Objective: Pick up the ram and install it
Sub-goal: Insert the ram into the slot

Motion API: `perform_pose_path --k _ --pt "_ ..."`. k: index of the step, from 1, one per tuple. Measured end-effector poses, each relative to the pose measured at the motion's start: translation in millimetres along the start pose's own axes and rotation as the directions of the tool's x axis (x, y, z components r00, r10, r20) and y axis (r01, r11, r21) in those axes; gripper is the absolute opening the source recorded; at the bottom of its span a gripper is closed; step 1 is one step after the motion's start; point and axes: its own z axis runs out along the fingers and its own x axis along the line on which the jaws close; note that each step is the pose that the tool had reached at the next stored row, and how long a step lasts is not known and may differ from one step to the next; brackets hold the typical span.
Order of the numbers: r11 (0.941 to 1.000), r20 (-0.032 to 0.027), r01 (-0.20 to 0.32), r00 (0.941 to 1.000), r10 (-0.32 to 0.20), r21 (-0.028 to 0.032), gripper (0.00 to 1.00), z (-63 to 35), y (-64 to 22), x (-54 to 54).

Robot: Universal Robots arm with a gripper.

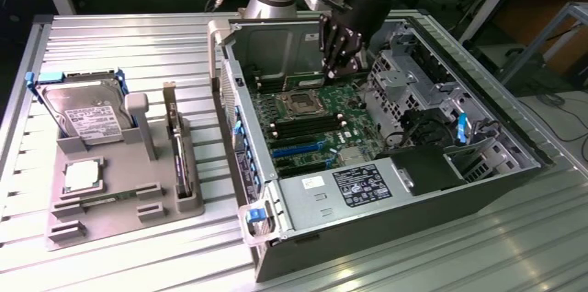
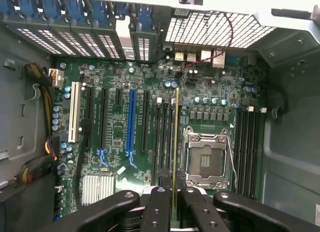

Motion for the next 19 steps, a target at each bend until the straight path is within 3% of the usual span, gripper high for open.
perform_pose_path --k 10,16,19 --pt "1.0 0.0003 -0.006 1.0 0.006 0.0003 0.14 21.0 -1.5 0.9" --pt "0.9996 0.0019 -0.028 0.9996 0.028 0.0016 0.14 45.9 -4.9 2.5" --pt "0.9996 0.002 -0.028 0.9996 0.028 0.0017 0.14 52.2 -6.3 2.9"
